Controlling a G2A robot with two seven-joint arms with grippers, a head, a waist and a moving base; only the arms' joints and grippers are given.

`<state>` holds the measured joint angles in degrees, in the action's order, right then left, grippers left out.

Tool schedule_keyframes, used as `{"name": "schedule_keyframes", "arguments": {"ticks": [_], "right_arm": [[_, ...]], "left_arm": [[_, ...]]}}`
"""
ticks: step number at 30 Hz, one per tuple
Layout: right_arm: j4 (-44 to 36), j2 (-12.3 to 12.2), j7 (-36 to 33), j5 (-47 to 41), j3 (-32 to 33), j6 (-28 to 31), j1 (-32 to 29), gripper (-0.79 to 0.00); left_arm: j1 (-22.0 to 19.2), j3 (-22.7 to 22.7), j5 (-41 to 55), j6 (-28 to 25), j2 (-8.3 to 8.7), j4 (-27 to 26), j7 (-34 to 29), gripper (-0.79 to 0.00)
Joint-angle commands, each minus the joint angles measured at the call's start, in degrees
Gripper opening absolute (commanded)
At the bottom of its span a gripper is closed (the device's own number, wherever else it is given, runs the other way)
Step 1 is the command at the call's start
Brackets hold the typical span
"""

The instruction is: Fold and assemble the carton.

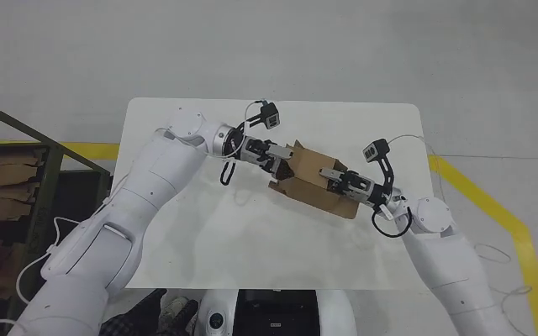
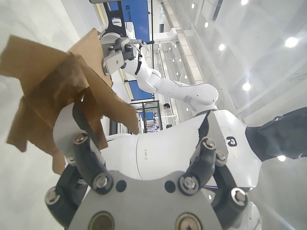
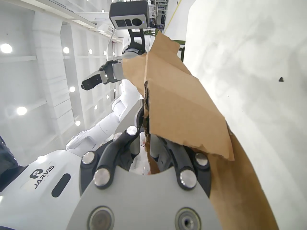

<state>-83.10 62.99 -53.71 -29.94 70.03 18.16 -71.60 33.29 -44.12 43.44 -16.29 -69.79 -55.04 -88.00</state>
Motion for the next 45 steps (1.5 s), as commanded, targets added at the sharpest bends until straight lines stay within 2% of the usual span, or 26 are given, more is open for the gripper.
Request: {"name": "schedule_keyframes", "arguments": {"ticks": [1, 8, 27, 45], "right_arm": [[0.20, 0.03, 0.47, -0.13, 0.16, 0.21, -0.03, -0.785], [0.18, 0.09, 2.70, 0.07, 0.91, 1.02, -0.42, -0.785], [-2.57, 0.27, 7.32, 0.88, 2.25, 1.07, -2.01, -0.785], [-5.06, 0.61, 5.88, 1.01, 1.19, 0.21, -2.36, -0.785]], "left_arm": [[0.00, 0.25, 0.13, 0.00, 0.06, -0.30, 0.00, 0.000], [0.01, 1.79, 0.13, 0.00, 0.22, -2.34, 0.00, 0.000], [-0.74, 4.34, 1.65, 0.00, 0.15, -2.26, 0.00, 0.000], [-0.97, 5.09, 2.59, -0.01, -0.15, -1.21, 0.00, 0.000]]}}
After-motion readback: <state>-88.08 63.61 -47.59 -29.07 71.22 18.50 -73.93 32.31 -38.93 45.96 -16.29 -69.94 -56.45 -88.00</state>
